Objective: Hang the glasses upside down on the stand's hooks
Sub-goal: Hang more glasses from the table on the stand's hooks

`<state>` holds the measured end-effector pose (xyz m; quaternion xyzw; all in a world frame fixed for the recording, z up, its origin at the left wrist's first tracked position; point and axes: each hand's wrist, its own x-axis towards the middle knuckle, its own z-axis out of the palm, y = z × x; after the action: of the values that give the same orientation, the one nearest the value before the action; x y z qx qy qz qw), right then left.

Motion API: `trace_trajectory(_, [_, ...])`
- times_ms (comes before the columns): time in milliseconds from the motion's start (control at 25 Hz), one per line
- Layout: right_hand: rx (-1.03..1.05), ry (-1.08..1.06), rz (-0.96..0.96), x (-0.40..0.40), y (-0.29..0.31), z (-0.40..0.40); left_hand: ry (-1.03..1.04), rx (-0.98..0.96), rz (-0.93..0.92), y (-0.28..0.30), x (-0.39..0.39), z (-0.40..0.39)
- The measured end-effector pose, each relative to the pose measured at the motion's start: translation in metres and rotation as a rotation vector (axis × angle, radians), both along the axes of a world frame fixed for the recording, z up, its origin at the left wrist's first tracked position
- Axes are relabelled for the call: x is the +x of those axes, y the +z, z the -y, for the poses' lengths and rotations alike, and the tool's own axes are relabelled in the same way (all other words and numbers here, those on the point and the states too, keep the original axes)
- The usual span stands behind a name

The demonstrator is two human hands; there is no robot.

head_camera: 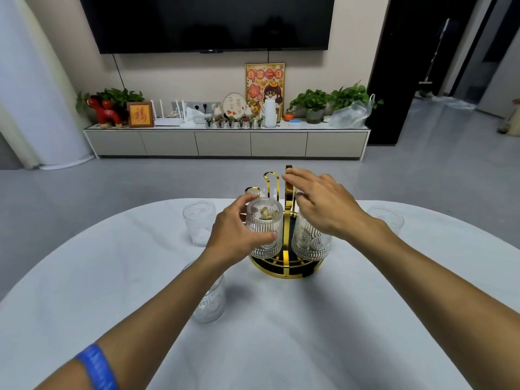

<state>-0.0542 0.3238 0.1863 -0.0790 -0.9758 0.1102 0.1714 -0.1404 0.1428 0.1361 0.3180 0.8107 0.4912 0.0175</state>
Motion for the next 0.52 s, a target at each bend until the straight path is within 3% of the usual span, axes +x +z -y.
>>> trace_trajectory(320, [0.006,-0.058,0.020,0.003,0.007,0.020,-0.037,-0.034,0.145,-0.007,0.012,0.009])
trace_trajectory(400, [0.026,-0.051,-0.105,0.011,0.007,0.044,-0.025,0.021,0.212,-0.002,0.018,0.026])
trace_trajectory(520, [0.038,0.124,-0.413,0.029,-0.010,0.100,0.156,0.343,0.242,-0.001,0.021,0.080])
